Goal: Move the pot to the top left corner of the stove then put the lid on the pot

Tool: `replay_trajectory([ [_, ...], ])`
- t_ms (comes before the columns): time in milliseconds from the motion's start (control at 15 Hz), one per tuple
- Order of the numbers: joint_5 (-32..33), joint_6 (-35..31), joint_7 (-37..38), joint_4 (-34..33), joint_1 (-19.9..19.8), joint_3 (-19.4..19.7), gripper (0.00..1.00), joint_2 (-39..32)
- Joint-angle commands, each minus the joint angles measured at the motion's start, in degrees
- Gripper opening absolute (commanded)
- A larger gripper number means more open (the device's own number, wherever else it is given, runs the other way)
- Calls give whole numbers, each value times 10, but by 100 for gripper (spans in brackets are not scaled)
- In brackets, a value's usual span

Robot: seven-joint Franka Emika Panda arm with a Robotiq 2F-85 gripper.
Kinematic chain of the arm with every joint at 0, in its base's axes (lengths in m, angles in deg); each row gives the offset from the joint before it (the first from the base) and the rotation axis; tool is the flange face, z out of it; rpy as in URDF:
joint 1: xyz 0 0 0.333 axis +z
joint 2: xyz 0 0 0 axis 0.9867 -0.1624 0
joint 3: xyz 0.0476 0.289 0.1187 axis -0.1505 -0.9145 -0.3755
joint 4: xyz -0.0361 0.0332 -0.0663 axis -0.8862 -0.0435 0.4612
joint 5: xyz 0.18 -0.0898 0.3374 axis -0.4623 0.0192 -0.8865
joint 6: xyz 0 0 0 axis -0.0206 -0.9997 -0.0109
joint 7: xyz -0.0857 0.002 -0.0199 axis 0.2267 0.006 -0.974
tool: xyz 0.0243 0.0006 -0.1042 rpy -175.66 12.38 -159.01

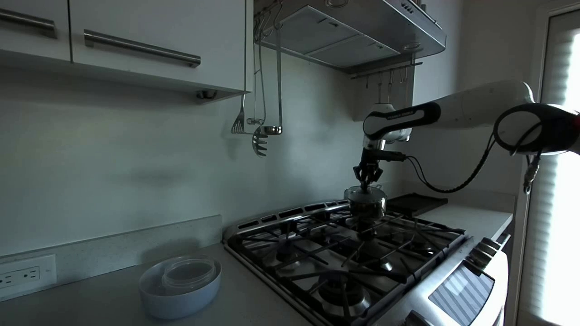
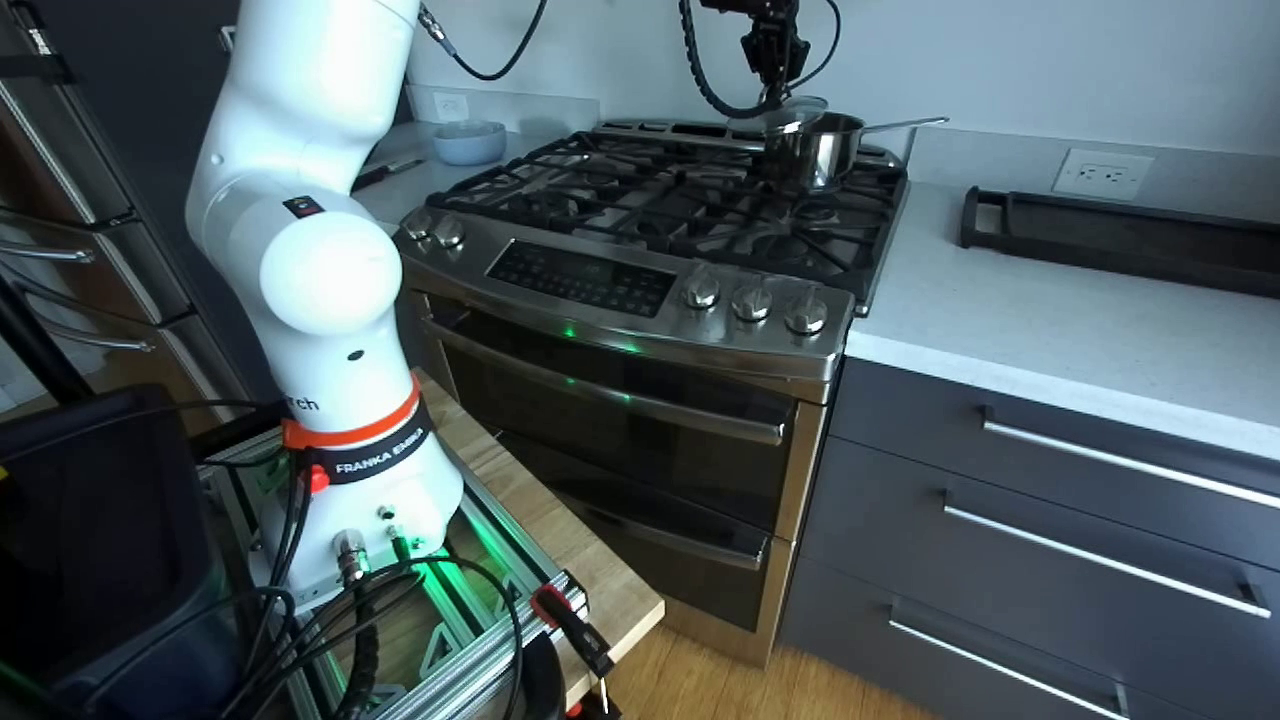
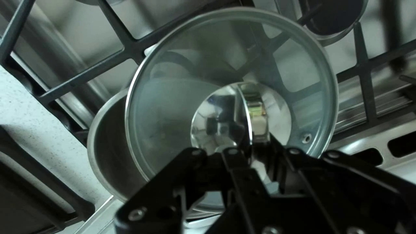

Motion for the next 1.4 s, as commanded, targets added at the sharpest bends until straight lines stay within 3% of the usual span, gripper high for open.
replay_trajectory([
  [0,4,-5,44,-20,0,12,2,-20],
  [333,-7,1,88,-56,-7,18,2,-40],
  [867,-59,77,151,-138,-26,15,2,-88],
  [1333,-51,60,185,-188,-25,20,2,-121],
])
